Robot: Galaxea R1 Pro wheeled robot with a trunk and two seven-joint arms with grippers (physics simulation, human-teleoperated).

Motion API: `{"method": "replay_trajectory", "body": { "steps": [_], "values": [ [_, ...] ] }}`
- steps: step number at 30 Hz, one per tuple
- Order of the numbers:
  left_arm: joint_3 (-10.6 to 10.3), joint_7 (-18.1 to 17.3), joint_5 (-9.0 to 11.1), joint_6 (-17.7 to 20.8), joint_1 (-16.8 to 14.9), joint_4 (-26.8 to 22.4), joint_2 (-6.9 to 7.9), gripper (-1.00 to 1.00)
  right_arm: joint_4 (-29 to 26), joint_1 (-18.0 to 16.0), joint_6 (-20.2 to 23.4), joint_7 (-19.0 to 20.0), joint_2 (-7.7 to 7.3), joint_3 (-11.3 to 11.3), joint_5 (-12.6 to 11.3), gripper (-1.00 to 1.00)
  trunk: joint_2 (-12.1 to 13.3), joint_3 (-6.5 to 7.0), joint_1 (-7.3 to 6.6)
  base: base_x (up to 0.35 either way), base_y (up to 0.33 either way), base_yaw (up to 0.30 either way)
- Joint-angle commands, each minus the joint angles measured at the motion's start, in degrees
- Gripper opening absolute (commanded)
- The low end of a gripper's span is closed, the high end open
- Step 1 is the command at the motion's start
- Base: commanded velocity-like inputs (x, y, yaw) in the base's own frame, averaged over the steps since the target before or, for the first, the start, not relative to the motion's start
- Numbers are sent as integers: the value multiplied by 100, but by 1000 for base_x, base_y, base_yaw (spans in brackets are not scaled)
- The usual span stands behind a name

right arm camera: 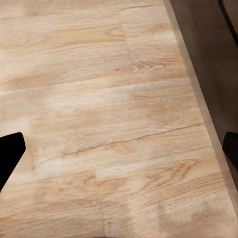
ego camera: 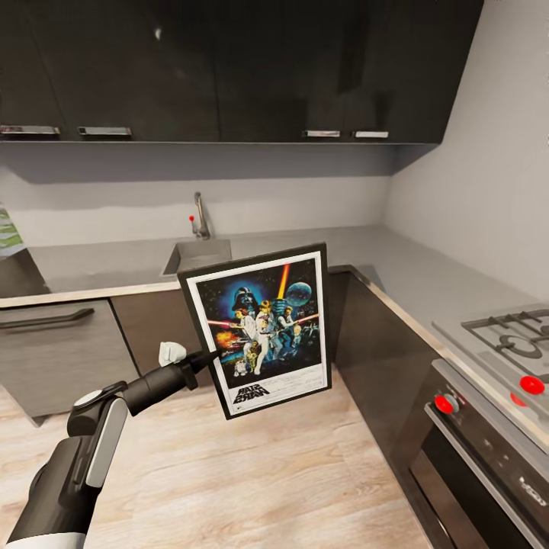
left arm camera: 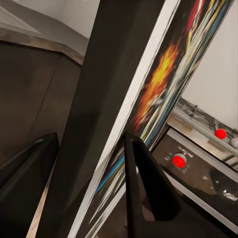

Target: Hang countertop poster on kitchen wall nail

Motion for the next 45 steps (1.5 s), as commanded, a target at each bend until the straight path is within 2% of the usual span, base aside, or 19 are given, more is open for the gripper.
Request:
{"method": "replay_trajectory", "body": {
  "steps": [1, 20, 26, 27, 30, 33, 34, 36, 39, 45],
  "values": [
    [2, -5, 33, 44, -4, 0, 0, -100, 5, -5, -17, -7, -1, 2, 12, 100, -3, 4, 0, 0, 0, 0],
    [-19, -3, 30, 54, -4, 0, -3, -100, -21, -8, -18, -7, -1, -15, 2, 100, -3, 168, 0, 0, 0, 0],
    [-25, 112, 30, 65, -4, 3, -39, -100, -773, -11, 29, -14, 40, -16, 2, 100, -3, 174, 0, 0, 0, 0],
    [-25, 122, 29, 65, -4, 4, -67, -100, -925, -11, 51, -17, 60, -14, 3, 100, -3, 175, 0, 0, 0, 0],
    [-22, 210, 17, 65, -4, 7, -274, -100, -1494, -36, 303, -23, 209, -10, 4, 100, -3, 175, 0, 0, 0, 0],
    [-18, 809, 22, 74, -4, 4, -612, -100, -2119, -102, 1086, -191, 430, -10, -1, 100, -3, 176, 0, 0, 0, 0],
    [-18, 921, 24, 76, -4, 1, -656, -100, -2188, -122, 1189, -252, 449, -10, -2, 100, -3, 176, 0, 0, 0, 0],
    [-83, 978, 80, 9, 30, 68, -720, -100, -2120, -188, 1250, -315, 383, 56, -47, 100, -3, 176, 0, 0, 0, 0],
    [-181, 1069, 150, -90, 127, 167, -816, -100, -2024, -285, 1240, -412, 391, 152, -30, 100, -3, 176, 0, 0, 0, 0],
    [-375, 1253, 315, -281, 129, 362, -1010, -100, -1831, -311, 1240, -604, 391, 345, -30, 100, -3, 176, 0, 0, 0, 0]
  ]
}}
